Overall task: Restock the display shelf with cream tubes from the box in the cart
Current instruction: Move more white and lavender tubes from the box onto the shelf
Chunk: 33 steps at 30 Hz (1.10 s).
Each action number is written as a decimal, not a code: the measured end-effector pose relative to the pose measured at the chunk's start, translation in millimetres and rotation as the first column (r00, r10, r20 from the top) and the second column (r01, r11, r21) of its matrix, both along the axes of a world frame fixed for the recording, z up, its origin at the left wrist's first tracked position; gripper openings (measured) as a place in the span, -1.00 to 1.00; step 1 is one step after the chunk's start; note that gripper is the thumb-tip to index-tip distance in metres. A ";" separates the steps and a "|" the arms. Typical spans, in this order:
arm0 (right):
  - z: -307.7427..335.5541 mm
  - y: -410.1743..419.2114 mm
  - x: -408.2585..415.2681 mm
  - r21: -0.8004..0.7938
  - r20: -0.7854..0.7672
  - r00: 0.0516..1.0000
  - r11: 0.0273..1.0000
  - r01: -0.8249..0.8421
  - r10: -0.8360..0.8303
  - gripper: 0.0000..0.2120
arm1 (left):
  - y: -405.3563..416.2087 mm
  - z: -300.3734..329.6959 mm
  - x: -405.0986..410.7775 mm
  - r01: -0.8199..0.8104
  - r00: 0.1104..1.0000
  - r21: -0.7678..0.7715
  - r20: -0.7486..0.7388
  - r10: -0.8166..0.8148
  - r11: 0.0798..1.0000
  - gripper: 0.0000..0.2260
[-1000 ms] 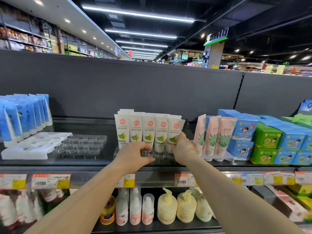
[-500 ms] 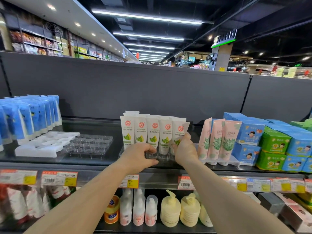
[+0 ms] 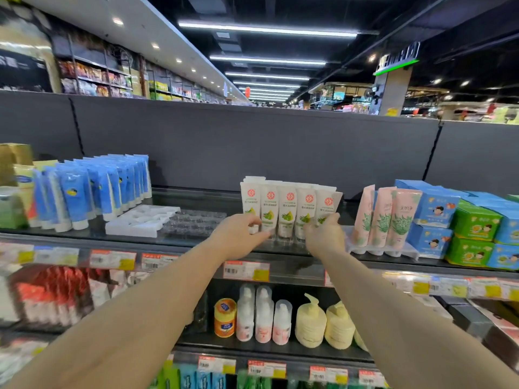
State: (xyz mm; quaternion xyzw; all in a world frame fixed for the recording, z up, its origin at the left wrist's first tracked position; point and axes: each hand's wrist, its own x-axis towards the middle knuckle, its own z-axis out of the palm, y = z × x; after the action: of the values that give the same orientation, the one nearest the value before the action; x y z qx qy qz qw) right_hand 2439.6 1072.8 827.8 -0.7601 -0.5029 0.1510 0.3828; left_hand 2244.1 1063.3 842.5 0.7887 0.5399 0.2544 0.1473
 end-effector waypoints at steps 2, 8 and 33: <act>-7.4 -13.1 -22.6 -0.001 0.062 0.998 1.000 0.001 -0.001 -0.32 | -14.6 -1.1 -23.5 -0.008 0.999 0.034 -0.054 0.010 0.999 -0.54; -25.4 -75.4 -157.6 -0.063 0.450 0.862 0.972 -0.227 0.231 -0.52 | -69.6 -23.6 -152.7 -0.090 0.947 0.110 -0.297 0.120 0.990 -0.45; -106.8 -202.0 -823.0 -0.376 0.425 0.035 0.211 -0.902 0.904 -0.43 | -325.3 -111.2 -732.3 -0.914 0.372 -0.037 -0.473 0.799 0.403 -0.35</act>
State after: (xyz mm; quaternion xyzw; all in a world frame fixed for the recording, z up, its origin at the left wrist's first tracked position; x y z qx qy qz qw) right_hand 1616.6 870.8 721.1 -0.2764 -0.9526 0.1239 0.0298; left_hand 1511.9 738.0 731.3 0.3865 0.9209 0.0512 -0.0016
